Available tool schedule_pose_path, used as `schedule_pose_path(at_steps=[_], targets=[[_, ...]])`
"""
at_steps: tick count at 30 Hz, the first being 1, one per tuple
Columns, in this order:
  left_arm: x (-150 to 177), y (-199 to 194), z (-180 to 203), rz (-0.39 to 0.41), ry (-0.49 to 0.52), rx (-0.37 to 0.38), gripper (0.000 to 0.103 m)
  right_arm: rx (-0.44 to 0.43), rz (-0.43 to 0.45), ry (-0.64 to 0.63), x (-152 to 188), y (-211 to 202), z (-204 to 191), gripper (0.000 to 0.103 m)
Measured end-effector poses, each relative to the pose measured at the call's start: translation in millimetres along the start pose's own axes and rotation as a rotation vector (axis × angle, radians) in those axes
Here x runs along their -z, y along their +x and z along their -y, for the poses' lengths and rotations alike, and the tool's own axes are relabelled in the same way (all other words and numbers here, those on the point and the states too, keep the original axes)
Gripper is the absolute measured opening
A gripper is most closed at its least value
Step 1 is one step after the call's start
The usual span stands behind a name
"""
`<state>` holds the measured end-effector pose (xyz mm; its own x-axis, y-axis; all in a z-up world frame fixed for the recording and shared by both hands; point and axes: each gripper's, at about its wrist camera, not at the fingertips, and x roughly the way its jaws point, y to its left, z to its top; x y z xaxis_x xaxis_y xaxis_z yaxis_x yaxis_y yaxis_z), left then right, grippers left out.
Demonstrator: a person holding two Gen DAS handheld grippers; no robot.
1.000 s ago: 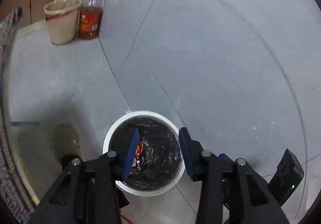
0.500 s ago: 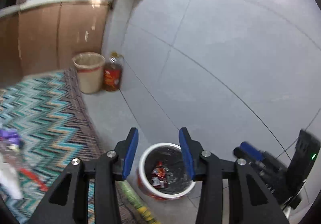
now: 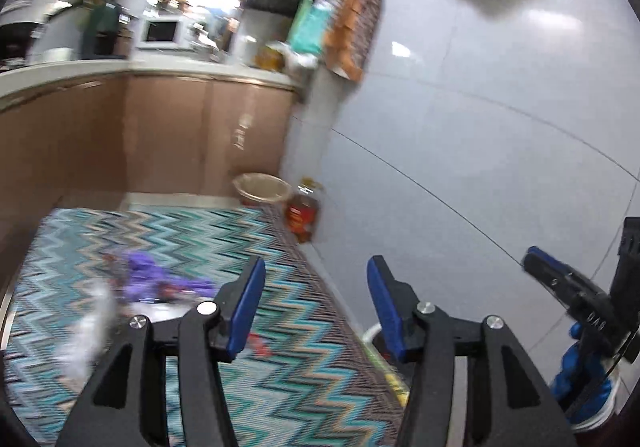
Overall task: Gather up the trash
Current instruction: 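Move both open tools back to the trash pile on the table, then grasp the clear plastic bag with the left tool while the right tool grasps the white tissue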
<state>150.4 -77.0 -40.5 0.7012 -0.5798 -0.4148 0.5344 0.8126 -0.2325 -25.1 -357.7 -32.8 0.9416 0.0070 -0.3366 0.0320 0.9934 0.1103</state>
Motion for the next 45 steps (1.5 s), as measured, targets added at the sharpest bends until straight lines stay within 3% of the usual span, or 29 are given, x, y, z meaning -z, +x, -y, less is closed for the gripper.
schedule_pose_path(at_steps=[6,10,17,23,33,39,45], targets=[[3,-65,-81,0.059,-0.036,-0.193,0.053,-0.107,0.013,-0.055,-21,12,-43,0.044],[16,-87,-128,0.066,-0.058,-0.296,0.053,-0.181,-0.013,-0.085,-29,34,-70,0.044],[42,-98,-204,0.041,-0.173,-0.399,0.053,-0.26,-0.082,-0.125,-31,80,-107,0.044],[61,-75,-232,-0.014,-0.223,-0.39,0.054,-0.287,-0.163,-0.129,-22,119,-126,0.044],[94,-13,-259,-0.182,-0.256,-0.289,0.054,-0.363,-0.377,-0.144,30,188,-166,0.044],[98,25,-254,-0.262,-0.2,-0.218,0.054,-0.408,-0.542,-0.137,74,233,-182,0.044],[102,66,-256,-0.325,-0.175,-0.18,0.054,-0.432,-0.621,-0.147,97,265,-193,0.045]])
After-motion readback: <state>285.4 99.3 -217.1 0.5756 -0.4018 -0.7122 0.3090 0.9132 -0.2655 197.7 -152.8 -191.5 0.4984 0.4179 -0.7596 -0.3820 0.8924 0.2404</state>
